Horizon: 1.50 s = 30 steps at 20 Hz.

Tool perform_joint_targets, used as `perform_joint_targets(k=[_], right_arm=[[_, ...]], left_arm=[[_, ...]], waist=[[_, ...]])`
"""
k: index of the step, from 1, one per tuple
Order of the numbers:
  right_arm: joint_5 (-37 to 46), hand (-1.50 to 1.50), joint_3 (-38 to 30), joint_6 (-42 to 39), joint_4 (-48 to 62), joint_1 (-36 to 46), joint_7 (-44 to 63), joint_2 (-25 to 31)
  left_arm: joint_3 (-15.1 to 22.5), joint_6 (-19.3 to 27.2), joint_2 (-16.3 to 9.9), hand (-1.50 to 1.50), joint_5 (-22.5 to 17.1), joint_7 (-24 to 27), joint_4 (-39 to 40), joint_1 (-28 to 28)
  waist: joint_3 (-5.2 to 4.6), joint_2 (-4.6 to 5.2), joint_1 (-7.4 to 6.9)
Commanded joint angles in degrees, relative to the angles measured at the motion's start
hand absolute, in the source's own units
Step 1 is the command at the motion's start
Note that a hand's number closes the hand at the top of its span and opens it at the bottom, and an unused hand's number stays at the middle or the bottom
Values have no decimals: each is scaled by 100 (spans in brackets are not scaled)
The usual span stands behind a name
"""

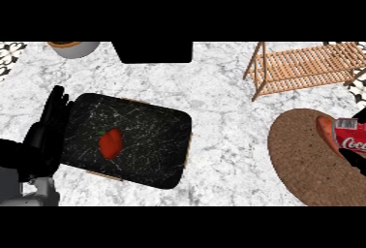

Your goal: Pick the can from the placemat and place it in the tiered shelf

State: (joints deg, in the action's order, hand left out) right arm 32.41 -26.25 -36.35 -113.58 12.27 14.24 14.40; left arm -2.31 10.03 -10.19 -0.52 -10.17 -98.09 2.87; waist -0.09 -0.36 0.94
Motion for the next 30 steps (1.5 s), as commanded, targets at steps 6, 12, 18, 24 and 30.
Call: perform_joint_targets(k=[6, 12, 18, 24, 30], right_arm=[[-309, 150, -617, 201, 778, 1231, 788, 911], [-189, 150, -523, 915, 1921, 1639, 355, 1230], [361, 150, -119, 2076, 3484, 2258, -249, 1161], [528, 150, 32, 2958, 5035, 2927, -924, 1246], [503, 150, -76, 3741, 6542, 3275, -1993, 1454]], left_arm=[[18, -187, -20, 0, 22, -112, -192, 2], [11, -68, 191, 0, 160, 52, 346, 315], [-26, -101, 232, 0, 165, 265, 240, 151], [-119, -224, 179, 0, 161, 406, 571, 360], [104, -77, 316, 0, 278, -240, -171, 200]], waist=[[9, 37, -136], [9, 44, -124], [10, 59, -188], [10, 64, -193], [15, 71, -237]])
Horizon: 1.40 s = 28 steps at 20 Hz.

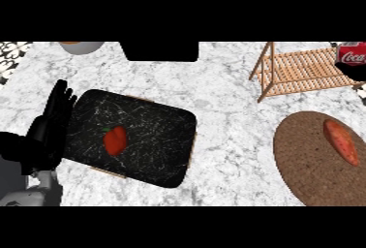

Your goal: Pick the can from the placemat and place it in the tiered shelf

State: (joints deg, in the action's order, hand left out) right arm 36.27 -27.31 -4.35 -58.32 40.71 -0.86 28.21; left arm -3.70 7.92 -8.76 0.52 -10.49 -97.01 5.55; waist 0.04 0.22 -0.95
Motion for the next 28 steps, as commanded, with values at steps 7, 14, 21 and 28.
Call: perform_joint_targets(k=[7, 14, 21, 28], right_arm=[[-39, 150, -227, 1042, 2371, 1172, -664, 249], [-168, -150, -287, 545, 3663, 1684, -1092, 738], [-500, -150, -376, 508, 3853, 1655, -1839, 584], [-1166, -150, -965, 277, 3845, 2051, -1585, 1167]], left_arm=[[33, -61, 75, 0, 62, 113, 174, 59], [-29, -250, 35, 0, -59, 457, 38, -244], [5, -106, 53, 0, 74, -92, -170, -65], [-79, -145, 117, 0, -6, 230, 57, -88]], waist=[[2, 36, -71], [4, 64, -152], [5, 29, -74], [1, 15, -39]])
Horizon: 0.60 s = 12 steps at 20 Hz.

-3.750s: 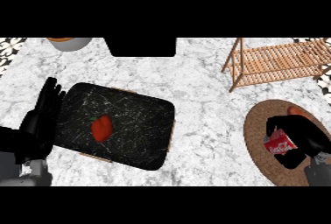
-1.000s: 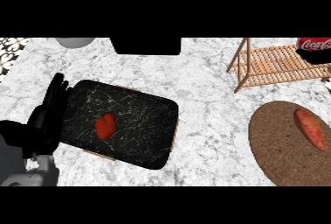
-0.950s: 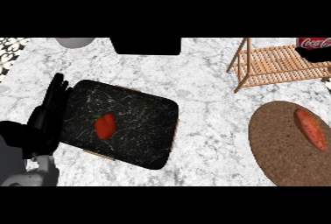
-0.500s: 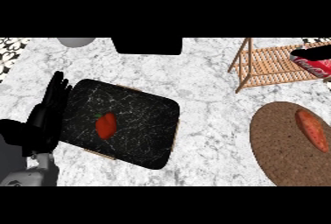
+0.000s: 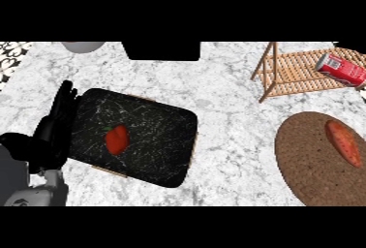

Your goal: Pick the can from the placemat and place it in the tiered shelf

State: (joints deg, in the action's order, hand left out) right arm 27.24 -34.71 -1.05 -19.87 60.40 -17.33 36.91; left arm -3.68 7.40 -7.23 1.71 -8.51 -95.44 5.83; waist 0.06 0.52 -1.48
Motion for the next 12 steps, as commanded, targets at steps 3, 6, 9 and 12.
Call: perform_joint_targets(k=[3, 6, 9, 12], right_arm=[[-401, -150, -343, -57, -5, -70, 248, 599], [-564, -150, -528, -358, 114, -262, 351, 1144], [-751, -150, -729, -579, 250, -500, 587, 1594], [-877, -150, -866, -785, 437, -798, 481, 1955]], left_arm=[[-92, -68, -134, 0, -80, -320, -421, -122], [-203, -80, -175, 0, -51, -58, 13, 24], [-63, -61, -3, 0, -75, -43, -213, -237], [-152, -154, -172, 0, -114, -193, -288, -71]], waist=[[-1, -29, 40], [-1, -17, 92], [0, -26, 90], [6, -7, 52]])
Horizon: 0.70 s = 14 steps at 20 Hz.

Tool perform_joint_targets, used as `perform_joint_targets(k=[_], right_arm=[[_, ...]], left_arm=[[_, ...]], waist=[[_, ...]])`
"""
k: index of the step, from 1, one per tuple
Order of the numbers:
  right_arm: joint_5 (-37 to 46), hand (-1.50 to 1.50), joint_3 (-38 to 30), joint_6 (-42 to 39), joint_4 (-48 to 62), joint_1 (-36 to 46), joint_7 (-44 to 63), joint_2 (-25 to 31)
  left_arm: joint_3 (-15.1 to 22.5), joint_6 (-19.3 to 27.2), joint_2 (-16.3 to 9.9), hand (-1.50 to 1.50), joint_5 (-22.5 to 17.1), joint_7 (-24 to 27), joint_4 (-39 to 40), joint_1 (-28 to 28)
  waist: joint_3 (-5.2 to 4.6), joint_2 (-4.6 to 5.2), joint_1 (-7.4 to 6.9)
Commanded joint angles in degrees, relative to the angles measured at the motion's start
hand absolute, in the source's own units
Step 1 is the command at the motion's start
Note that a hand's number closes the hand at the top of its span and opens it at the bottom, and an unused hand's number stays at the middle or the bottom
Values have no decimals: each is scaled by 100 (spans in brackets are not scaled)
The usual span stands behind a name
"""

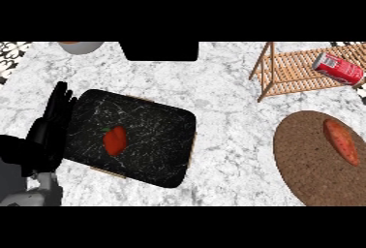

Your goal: Pick the can from the placemat and place it in the tiered shelf

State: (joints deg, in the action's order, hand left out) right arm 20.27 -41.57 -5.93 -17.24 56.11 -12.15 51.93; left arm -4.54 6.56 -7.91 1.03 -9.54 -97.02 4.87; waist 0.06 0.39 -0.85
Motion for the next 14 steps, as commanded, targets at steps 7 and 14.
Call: perform_joint_targets(k=[7, 14], right_arm=[[-441, -150, -377, -1246, 457, -931, -379, 1224], [-695, -150, -557, -1968, 624, -1341, -699, 1612]], left_arm=[[-170, -76, -85, 0, -92, 63, -23, -10], [-8, -86, 15, 0, -14, 39, 94, 109]], waist=[[14, 30, -60], [20, 38, -57]])
